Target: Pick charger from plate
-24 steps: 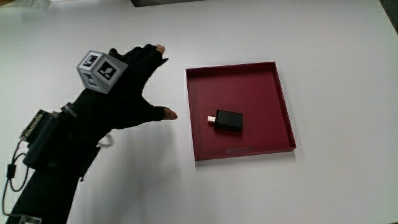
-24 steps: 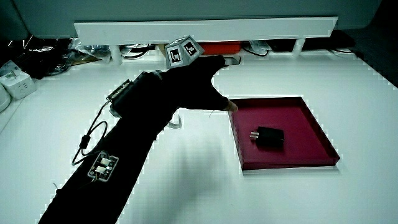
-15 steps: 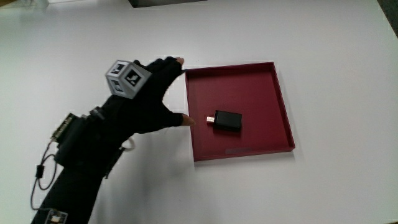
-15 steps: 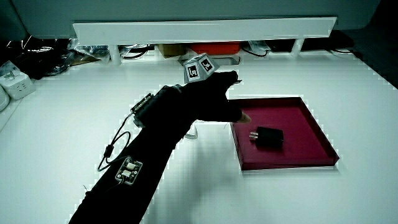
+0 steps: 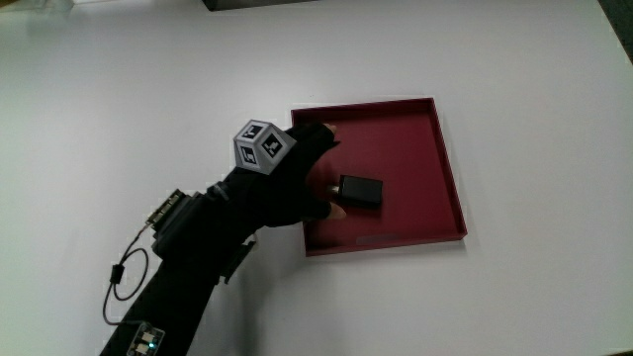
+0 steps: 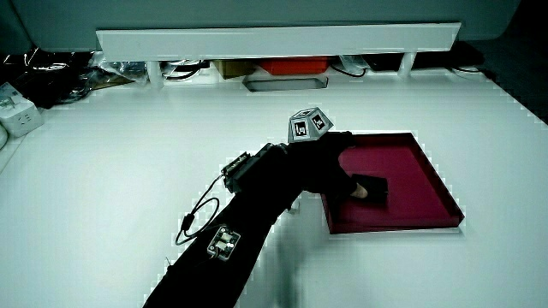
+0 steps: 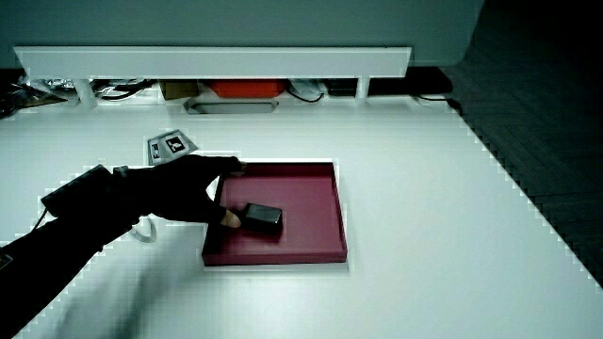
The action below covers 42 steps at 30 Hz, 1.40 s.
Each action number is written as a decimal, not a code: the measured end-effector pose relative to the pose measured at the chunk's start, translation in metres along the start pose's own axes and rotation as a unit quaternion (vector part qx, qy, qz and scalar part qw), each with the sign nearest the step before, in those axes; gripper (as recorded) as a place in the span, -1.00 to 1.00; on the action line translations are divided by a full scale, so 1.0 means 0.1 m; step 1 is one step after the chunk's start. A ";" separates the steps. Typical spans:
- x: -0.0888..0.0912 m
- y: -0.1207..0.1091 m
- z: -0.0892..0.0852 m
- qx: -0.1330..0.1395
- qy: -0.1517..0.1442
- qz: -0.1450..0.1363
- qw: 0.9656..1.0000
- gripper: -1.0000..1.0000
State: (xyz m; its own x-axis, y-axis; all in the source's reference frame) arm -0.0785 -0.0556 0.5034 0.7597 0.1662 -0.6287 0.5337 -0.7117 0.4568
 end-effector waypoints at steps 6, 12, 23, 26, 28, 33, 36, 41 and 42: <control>0.02 0.17 -0.22 -0.012 -0.005 -0.010 1.000 0.00; 0.14 0.23 -0.35 -0.027 0.009 -0.003 1.000 0.00; 0.21 0.27 -0.47 -0.036 0.028 -0.008 0.999 0.05; 0.18 0.27 -0.49 -0.025 0.021 -0.015 0.999 0.20; 0.18 0.27 -0.50 -0.023 0.019 -0.013 0.999 0.30; 0.18 0.26 -0.48 -0.007 0.022 -0.019 1.000 0.55; 0.17 0.26 -0.49 0.000 0.020 -0.025 0.999 0.70; 0.16 0.24 -0.50 0.003 0.007 -0.026 1.000 0.95; 0.17 0.24 -0.49 0.007 0.010 -0.031 0.999 1.00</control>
State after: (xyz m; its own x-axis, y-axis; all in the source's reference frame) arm -0.0345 -0.0360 0.5344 0.7322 0.2246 -0.6430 0.5757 -0.7084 0.4082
